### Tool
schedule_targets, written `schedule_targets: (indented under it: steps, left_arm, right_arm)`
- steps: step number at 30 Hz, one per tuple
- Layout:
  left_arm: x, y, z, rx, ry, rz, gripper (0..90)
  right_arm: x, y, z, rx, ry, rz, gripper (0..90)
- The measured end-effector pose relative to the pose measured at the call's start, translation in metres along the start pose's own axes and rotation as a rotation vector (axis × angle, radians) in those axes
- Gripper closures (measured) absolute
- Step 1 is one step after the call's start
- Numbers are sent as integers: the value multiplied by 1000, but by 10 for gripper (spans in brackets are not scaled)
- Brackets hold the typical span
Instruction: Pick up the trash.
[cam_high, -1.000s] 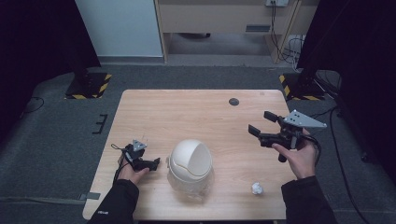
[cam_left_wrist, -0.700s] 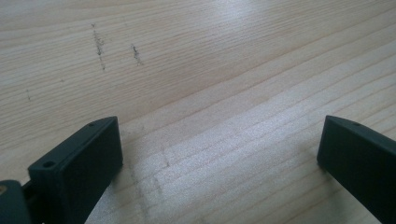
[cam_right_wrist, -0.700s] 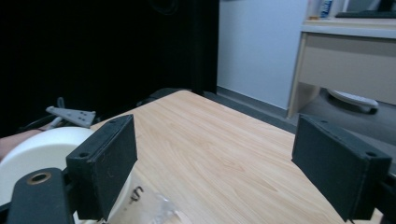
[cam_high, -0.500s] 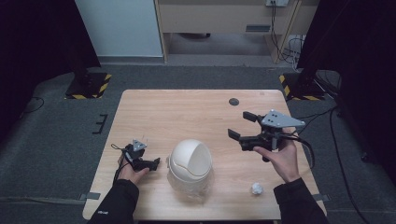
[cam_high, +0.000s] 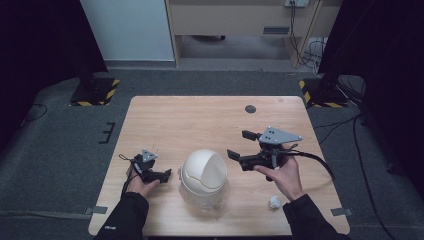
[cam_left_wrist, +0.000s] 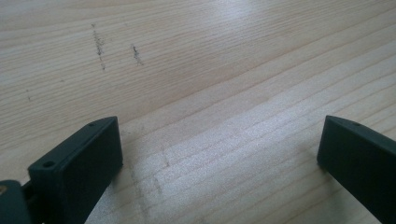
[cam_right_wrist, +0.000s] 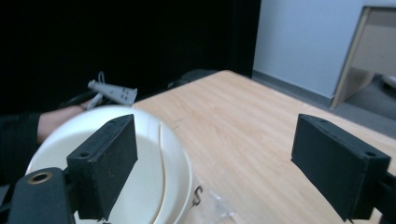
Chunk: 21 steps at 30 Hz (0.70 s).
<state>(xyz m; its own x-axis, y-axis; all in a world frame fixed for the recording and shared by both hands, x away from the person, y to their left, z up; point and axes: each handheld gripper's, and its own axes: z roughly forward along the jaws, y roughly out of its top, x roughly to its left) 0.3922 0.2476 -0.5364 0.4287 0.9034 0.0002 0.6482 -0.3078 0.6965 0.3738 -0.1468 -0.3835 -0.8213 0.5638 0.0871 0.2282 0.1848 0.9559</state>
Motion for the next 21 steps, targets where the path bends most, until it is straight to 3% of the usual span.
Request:
schedule_targets:
  steps: [5,7,21]
  left_arm:
    - [0,0,0,0,0,0,0]
    - [0,0,0,0,0,0,0]
    - [0,0,0,0,0,0,0]
  right_arm:
    - [7,-10,13,25,44,5,160]
    - [10,-15,18,65,59,1,161]
    - [17,-31,31,166,81,-33,172]
